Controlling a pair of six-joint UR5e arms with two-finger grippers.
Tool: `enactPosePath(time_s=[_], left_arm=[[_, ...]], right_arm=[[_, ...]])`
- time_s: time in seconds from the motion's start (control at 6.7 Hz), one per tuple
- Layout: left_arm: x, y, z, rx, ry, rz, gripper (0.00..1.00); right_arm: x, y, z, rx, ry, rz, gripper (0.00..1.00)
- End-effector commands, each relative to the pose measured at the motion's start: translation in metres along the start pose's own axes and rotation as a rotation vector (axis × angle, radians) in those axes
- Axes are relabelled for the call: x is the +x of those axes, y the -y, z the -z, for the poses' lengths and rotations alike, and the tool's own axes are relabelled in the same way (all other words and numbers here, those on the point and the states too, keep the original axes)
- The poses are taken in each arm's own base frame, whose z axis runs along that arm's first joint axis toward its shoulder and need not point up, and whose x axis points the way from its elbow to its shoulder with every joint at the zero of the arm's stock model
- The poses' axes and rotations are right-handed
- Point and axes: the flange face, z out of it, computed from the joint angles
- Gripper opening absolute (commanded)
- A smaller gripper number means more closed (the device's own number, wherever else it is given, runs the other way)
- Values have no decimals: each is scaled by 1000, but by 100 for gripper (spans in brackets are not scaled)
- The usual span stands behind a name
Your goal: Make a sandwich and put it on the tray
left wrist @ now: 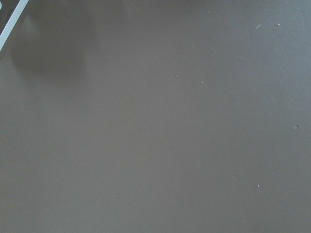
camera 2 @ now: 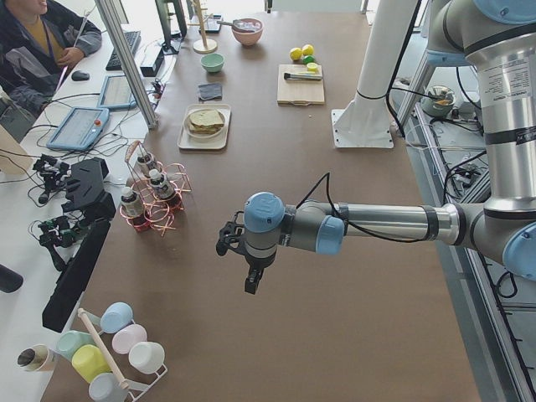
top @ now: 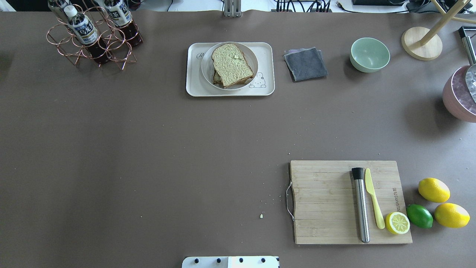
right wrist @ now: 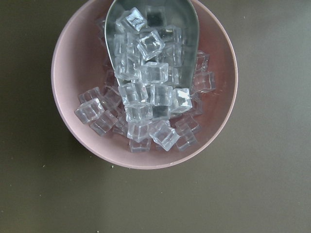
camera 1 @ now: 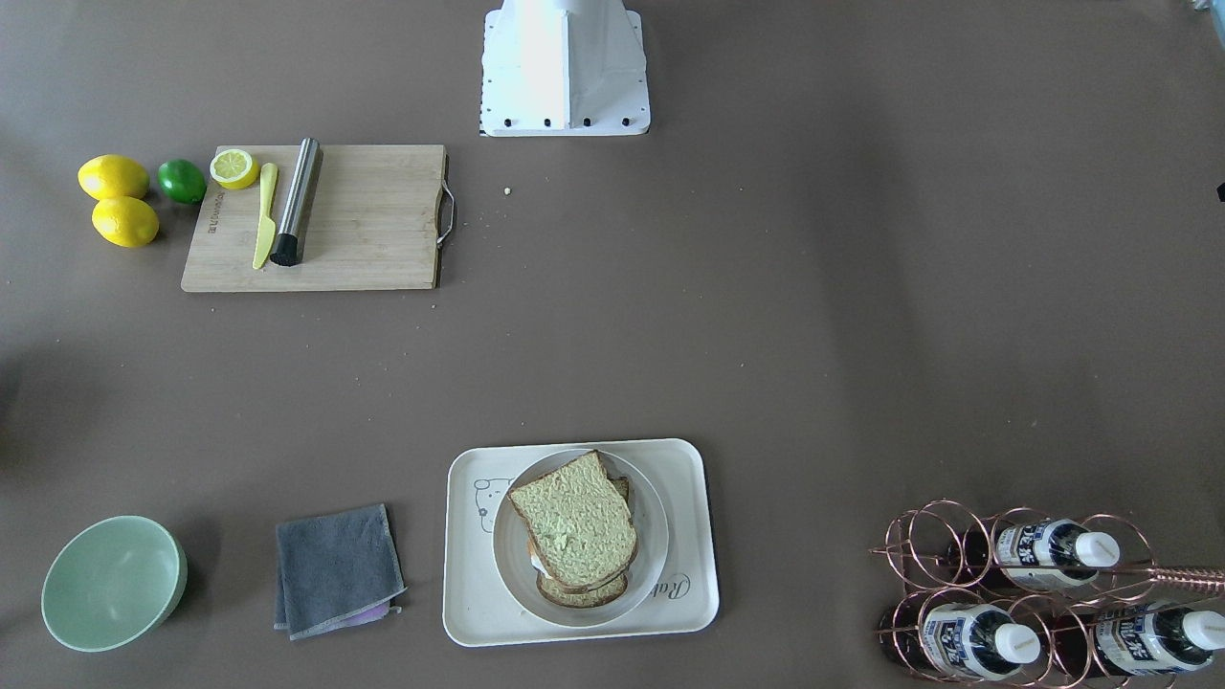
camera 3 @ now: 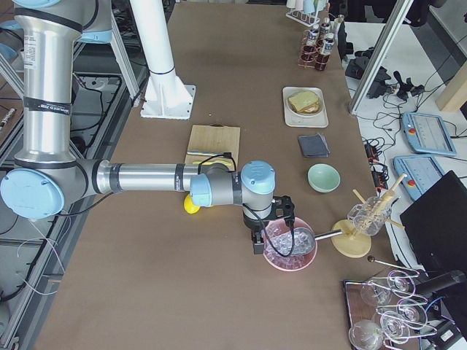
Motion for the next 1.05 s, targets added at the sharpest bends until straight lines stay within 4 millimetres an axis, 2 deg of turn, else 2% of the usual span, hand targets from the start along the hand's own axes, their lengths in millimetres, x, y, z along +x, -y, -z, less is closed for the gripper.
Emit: enactPosePath(time_s=[0.0, 0.9], left_arm=[[0, -1, -1, -5, 0, 3, 97], [1, -5, -6, -19, -4, 2, 97]], right_arm=[[1, -3, -2, -26, 15, 1, 100], [1, -4, -2, -27, 19, -5, 100]])
